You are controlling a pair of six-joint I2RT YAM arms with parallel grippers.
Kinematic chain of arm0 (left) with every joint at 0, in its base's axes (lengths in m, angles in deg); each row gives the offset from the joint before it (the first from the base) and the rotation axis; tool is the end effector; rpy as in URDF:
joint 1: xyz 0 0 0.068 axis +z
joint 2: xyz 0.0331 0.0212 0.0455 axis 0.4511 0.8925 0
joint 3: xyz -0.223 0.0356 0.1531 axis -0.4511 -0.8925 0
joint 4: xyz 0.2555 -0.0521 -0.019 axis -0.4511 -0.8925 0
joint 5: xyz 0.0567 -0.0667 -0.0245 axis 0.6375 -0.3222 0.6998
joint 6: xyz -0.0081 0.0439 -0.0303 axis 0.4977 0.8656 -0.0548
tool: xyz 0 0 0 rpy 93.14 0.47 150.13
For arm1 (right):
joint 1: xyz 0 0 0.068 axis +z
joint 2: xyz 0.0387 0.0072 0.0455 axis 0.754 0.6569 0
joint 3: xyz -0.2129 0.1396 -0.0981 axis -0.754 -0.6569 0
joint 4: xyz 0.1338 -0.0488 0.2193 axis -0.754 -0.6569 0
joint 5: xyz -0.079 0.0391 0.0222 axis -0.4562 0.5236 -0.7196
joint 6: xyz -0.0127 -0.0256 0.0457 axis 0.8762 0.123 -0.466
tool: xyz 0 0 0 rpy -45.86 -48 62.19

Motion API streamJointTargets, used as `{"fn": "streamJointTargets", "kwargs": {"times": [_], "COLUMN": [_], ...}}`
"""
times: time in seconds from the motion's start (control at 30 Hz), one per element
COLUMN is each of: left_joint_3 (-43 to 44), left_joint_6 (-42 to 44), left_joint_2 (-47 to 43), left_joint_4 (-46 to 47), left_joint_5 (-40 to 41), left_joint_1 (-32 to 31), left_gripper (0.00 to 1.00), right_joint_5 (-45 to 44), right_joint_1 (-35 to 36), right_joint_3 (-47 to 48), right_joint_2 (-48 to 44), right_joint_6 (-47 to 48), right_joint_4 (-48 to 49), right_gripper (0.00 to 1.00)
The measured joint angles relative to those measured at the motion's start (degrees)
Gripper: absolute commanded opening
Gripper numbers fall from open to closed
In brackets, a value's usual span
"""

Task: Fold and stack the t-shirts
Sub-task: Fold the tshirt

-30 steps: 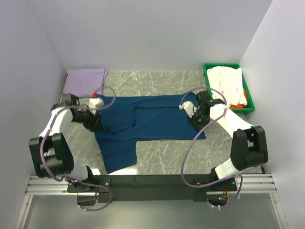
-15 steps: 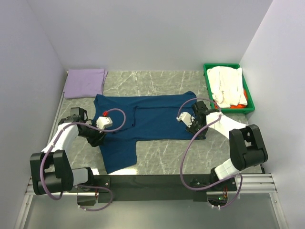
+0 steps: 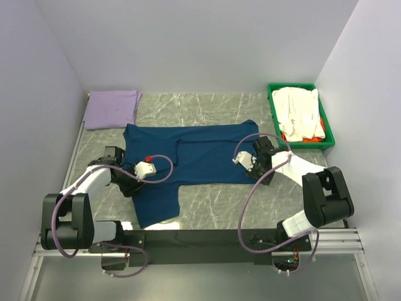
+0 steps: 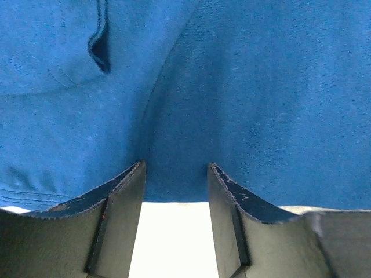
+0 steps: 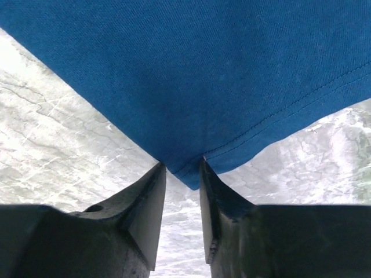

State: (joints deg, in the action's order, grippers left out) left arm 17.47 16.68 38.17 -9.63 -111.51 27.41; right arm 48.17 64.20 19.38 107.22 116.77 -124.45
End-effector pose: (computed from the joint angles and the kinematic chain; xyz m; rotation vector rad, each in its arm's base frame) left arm 0.2000 -0.0136 0.1573 1.4083 2.2818 -0.3616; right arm 0.2399 0.0657 0.1539 -1.5333 2.4721 -0.0919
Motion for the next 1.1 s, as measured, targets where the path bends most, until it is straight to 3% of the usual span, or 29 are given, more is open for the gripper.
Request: {"fn": "streamJointTargets", "kwargs": {"times": [0.1,0.13,0.17,0.2,0.37,0.73,0.93,1.1], "left_joint_3": [-0.13,-0.15,-0.15,-0.15,0.0,4.74,8.37,14.16], "left_joint_6": [0.72,1.09,1.42,1.75,3.58,4.61,4.63,4.44], "left_joint_2": [-0.04,-0.13,-0.24,-0.37,-2.51,-12.09,-10.54,-6.01], "left_joint_4": [0.63,0.59,0.35,-0.04,-4.61,-17.55,-21.88,-22.84], "left_joint_5": [0.87,0.98,1.14,1.36,1.79,-0.7,-3.34,-5.97], "left_joint_1": [0.0,-0.02,-0.07,-0.07,-0.07,0.13,3.82,5.73], "left_gripper": [0.4,0.34,0.21,0.16,0.01,0.01,0.01,0.01], "right_joint_5": [-0.98,-1.25,-1.57,-1.88,-1.88,-0.87,0.55,2.19], "right_joint_1": [0.42,0.52,0.61,0.63,0.61,0.33,-3.37,-4.96], "right_joint_3": [-0.2,-0.37,-0.48,-0.52,-1.29,-3.08,-2.01,4.24], "right_joint_2": [0.31,0.31,0.31,0.31,-1.22,-13.35,-13.57,-9.2], "right_joint_6": [0.28,0.35,0.52,0.28,0.13,0.48,1.6,2.51], "right_joint_4": [0.37,0.66,0.9,1.16,1.14,-5.31,-8.09,-9.94], "right_gripper": [0.13,0.0,0.0,0.0,0.0,0.0,0.0,0.0]}}
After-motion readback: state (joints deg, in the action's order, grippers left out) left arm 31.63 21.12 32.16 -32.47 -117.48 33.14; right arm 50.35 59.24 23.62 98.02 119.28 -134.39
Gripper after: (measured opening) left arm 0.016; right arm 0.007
